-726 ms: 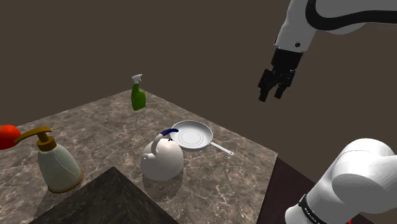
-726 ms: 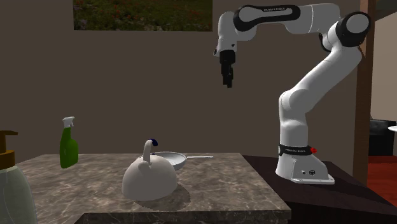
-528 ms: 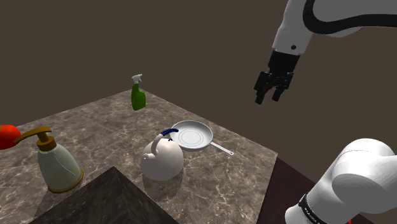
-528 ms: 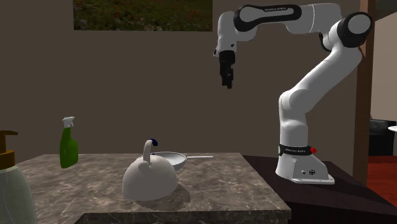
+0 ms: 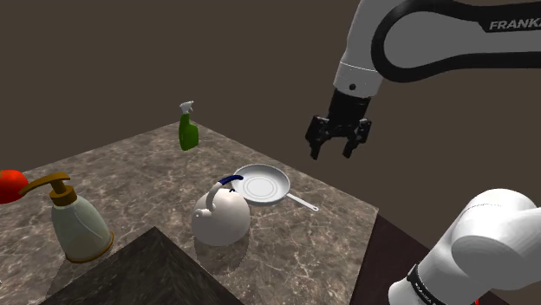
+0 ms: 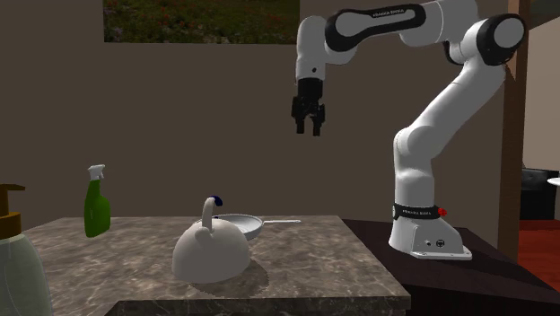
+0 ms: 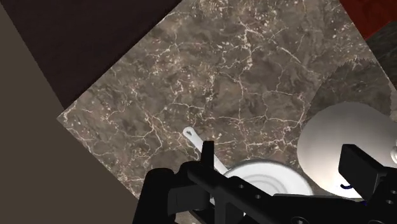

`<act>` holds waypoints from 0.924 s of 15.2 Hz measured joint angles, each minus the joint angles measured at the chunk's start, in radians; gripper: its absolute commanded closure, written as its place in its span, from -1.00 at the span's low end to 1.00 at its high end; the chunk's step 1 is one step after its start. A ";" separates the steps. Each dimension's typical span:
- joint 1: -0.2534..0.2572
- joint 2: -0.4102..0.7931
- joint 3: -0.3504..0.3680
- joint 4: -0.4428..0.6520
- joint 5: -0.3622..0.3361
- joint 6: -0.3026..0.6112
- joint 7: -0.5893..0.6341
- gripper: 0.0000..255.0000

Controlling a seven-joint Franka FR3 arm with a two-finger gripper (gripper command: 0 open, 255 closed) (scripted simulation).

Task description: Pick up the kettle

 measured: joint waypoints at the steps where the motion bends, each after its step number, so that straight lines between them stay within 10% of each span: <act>1: -0.005 0.022 0.032 -0.003 0.013 0.032 0.049 -1.00; 8: -0.075 0.238 0.254 0.087 0.035 0.204 0.404 -1.00; 14: -0.179 0.481 0.438 0.236 -0.082 0.305 0.754 -1.00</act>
